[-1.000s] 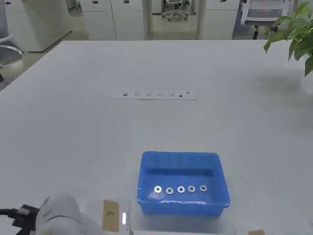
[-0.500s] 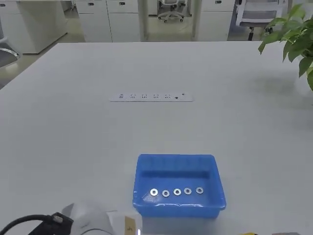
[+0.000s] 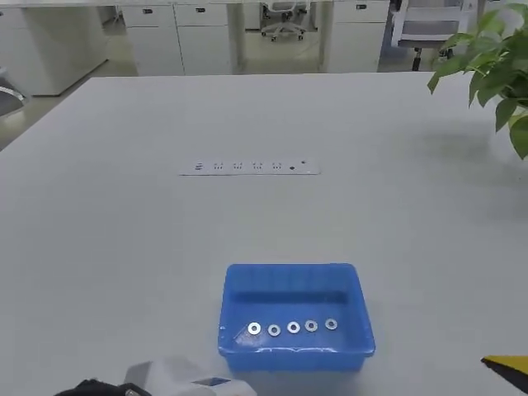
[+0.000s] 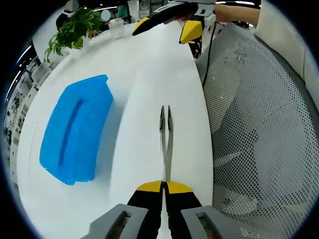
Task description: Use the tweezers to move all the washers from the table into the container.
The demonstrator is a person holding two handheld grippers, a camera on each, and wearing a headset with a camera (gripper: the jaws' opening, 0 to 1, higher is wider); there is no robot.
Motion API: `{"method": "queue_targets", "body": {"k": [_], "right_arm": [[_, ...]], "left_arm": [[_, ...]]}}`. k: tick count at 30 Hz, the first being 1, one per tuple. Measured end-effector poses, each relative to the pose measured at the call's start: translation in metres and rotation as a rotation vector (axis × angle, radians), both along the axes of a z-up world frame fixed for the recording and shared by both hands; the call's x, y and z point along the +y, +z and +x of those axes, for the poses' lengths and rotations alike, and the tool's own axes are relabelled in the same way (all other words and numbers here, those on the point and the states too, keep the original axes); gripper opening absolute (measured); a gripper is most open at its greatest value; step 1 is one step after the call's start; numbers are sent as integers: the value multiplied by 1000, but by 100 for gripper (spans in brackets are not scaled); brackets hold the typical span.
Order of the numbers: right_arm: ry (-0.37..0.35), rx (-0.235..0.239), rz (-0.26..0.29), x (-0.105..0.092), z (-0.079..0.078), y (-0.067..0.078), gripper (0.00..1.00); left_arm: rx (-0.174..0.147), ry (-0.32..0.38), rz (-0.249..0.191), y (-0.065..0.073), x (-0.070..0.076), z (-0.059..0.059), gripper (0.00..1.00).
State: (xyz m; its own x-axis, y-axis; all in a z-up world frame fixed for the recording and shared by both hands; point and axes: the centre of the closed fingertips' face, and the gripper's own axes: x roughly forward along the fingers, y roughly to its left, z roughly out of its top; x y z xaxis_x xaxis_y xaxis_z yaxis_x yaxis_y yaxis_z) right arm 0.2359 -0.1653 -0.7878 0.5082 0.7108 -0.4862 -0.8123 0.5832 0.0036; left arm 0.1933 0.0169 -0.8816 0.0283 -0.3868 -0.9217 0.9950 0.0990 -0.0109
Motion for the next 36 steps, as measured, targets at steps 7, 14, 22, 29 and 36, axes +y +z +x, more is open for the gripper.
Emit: {"method": "queue_targets", "body": {"k": [7, 14, 22, 29, 36], "right_arm": [[-94, -24, 65, -8, 2, 7, 75], [-116, -49, 78, -4, 6, 12, 81], [-124, -73, 77, 0, 8, 16, 88], [-144, -67, 103, 3, 7, 21, 96], [-205, -110, 117, -4, 12, 34, 99]], "left_arm": [[11, 22, -5, 1, 0, 1, 0], [12, 118, -62, 9, 3, -1, 3], [-63, 388, -227, 42, 21, 3, 13], [-131, 686, -422, 68, 43, 7, 32], [-265, 968, -764, 112, 66, 20, 60]]}}
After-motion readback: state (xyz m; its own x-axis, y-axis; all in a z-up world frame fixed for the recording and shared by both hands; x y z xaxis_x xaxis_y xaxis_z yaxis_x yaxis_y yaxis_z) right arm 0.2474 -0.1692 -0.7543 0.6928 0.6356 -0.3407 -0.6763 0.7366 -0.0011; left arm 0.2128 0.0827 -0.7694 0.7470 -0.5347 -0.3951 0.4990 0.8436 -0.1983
